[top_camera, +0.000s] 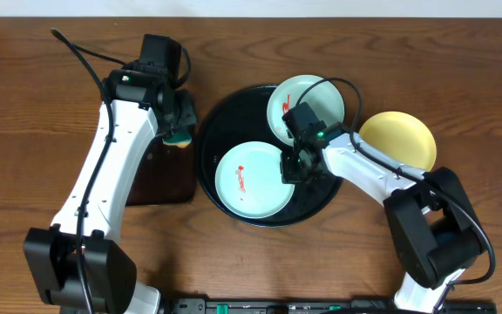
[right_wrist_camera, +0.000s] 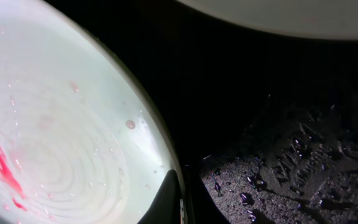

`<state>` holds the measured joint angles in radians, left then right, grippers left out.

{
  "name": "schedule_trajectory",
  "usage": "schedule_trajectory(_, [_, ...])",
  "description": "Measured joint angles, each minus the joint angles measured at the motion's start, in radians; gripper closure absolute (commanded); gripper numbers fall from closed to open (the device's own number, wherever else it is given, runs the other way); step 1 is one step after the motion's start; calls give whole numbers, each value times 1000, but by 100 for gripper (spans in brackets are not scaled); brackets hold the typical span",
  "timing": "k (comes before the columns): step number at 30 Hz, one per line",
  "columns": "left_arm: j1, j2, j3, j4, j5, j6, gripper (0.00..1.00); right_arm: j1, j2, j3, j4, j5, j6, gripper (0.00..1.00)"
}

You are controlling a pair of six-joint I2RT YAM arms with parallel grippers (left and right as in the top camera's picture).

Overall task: Clean dirty plates on tray and stack at the side
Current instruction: 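Move the right gripper to the front pale green plate and grip its rim, then bring the sponge in the left gripper down onto the pale green plate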

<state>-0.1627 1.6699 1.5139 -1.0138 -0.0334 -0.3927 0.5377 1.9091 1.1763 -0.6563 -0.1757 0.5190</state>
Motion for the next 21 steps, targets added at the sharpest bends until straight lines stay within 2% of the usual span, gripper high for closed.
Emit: schedule_trajectory(21, [-2,0,0,-109,50,-1,93,-7,3,0,8,-19,22,99])
